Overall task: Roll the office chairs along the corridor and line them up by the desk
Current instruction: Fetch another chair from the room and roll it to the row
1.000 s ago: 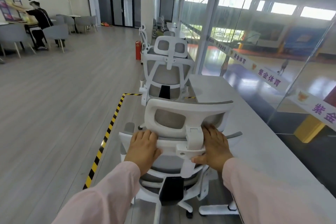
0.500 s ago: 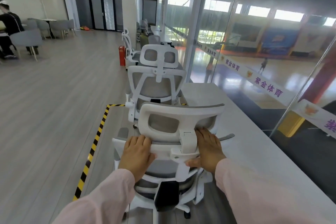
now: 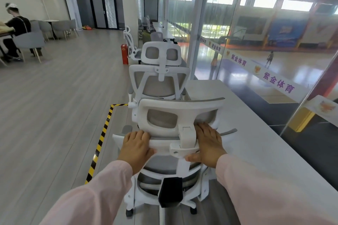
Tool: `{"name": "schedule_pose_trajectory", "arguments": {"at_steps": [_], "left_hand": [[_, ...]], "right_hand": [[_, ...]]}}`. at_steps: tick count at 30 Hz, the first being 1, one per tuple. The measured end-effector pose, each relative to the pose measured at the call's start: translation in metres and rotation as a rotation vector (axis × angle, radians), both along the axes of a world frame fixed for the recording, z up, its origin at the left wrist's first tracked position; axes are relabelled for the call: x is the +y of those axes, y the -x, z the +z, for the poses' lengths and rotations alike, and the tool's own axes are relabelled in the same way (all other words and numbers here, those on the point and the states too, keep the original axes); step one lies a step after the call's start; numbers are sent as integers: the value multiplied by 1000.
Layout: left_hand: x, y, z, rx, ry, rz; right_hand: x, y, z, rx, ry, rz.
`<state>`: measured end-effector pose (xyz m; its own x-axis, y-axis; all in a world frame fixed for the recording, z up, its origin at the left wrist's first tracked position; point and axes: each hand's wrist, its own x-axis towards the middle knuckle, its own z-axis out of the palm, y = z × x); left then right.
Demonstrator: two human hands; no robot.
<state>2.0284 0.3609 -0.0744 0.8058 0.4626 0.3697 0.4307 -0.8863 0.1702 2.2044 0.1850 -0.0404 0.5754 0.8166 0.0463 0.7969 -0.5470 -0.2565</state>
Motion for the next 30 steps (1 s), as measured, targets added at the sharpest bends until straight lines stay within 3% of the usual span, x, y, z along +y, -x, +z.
{"name": "schedule_pose_trajectory", "arguments": {"at_steps": [30], "left_hand": [[64, -1, 16, 178, 36, -12]], "right_hand": [[54, 16, -6, -9, -62, 31]]}}
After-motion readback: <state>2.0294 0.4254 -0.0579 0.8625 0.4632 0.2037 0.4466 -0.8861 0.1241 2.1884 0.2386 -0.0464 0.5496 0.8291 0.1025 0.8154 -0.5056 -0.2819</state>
